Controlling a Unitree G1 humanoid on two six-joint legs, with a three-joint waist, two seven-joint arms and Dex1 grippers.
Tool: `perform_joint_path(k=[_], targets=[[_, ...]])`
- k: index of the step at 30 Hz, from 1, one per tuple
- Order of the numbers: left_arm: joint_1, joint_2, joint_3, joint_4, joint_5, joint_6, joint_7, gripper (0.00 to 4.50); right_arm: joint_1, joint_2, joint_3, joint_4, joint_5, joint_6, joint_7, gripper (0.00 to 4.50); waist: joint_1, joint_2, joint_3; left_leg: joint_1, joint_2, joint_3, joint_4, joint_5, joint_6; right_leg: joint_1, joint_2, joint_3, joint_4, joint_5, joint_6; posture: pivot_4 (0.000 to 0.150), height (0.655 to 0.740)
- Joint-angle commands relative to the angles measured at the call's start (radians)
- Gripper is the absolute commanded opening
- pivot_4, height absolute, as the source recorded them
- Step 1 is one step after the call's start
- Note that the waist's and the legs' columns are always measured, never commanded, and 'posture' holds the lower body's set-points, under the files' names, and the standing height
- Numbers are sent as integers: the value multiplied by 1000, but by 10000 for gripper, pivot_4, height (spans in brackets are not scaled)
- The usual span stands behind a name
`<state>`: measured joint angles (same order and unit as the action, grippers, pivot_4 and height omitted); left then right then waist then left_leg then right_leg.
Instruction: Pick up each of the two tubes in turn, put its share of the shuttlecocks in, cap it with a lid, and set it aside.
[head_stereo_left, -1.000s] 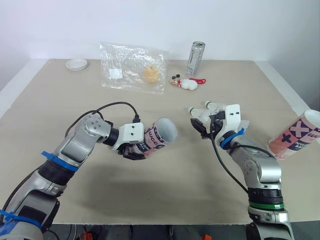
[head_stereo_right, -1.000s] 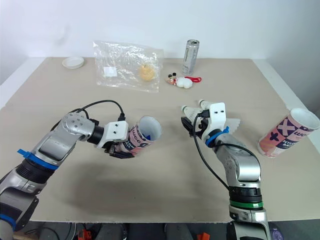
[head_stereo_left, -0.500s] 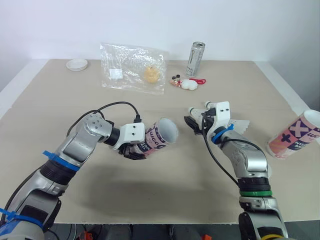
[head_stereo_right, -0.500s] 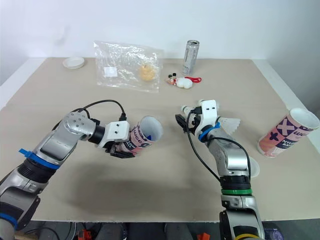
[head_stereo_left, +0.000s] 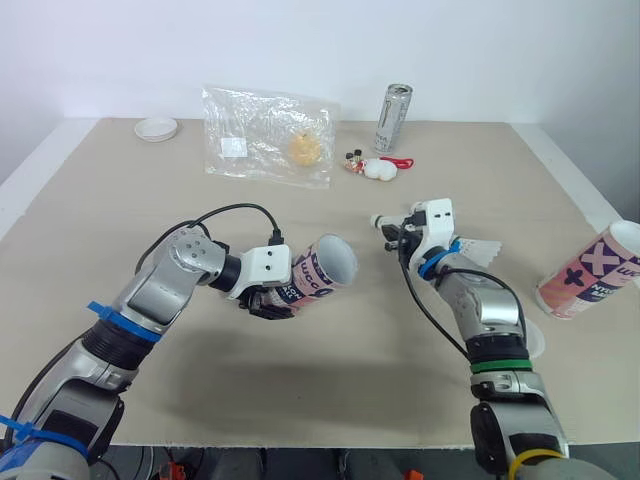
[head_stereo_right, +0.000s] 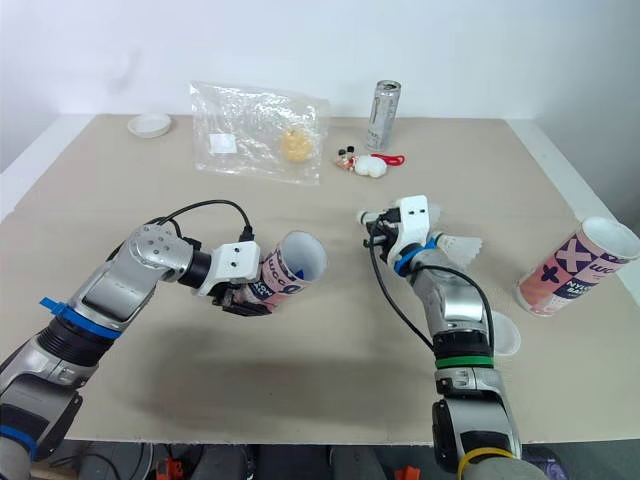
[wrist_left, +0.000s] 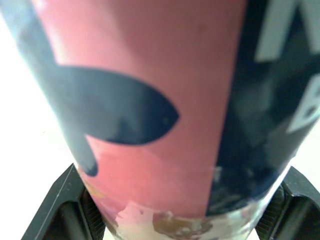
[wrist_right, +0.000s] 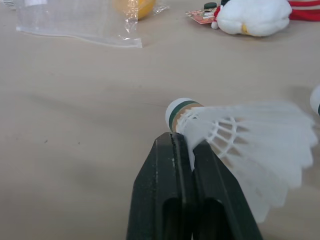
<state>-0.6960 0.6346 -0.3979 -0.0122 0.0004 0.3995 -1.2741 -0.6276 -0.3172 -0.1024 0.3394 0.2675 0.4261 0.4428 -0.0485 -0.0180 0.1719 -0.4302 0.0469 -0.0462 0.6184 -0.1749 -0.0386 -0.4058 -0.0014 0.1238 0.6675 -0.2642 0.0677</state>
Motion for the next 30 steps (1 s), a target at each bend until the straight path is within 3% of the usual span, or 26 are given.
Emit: perform_joint_path(k=[1, 5, 13, 19, 30], targets=[[1, -16, -19, 12, 2, 5, 2, 30904, -28, -43, 37, -35, -30, -58, 69, 333, 0, 0, 0, 0, 0, 0, 0, 0, 0, 0, 0, 0, 0, 0, 0, 1500, 7400], [-2, -26, -9, 15, -16, 24, -7, 30904, -34, -191, 92, -154, -64, -188, 269, 333, 3, 2, 1, -1, -1, 0, 1, 0, 0, 0, -1, 0, 0, 0, 2, 1500, 7400], [-21, -19, -10, 39, -28, 46, -44, 30904, -159, -499, 102, -350, 58, -473, 822, 333, 1, 5, 2, 0, -2, 0, 1, 0, 0, 1, -2, 0, 0, -1, 3, 1500, 7400], [-39, -32, 0, 58, -38, 66, -51, 30904, -145, -503, 155, -444, 73, -501, 904, 333, 1, 4, 2, 1, -1, 0, 2, 0, 0, 2, -2, 0, 0, -1, 2, 1500, 7400], [-40, -35, 2, 34, -58, 108, -42, 30904, -144, -442, 249, -369, -33, -641, 910, 333, 2, 4, 2, 0, -1, 0, 2, 0, 0, 2, -2, 0, 0, -1, 2, 1500, 7400]])
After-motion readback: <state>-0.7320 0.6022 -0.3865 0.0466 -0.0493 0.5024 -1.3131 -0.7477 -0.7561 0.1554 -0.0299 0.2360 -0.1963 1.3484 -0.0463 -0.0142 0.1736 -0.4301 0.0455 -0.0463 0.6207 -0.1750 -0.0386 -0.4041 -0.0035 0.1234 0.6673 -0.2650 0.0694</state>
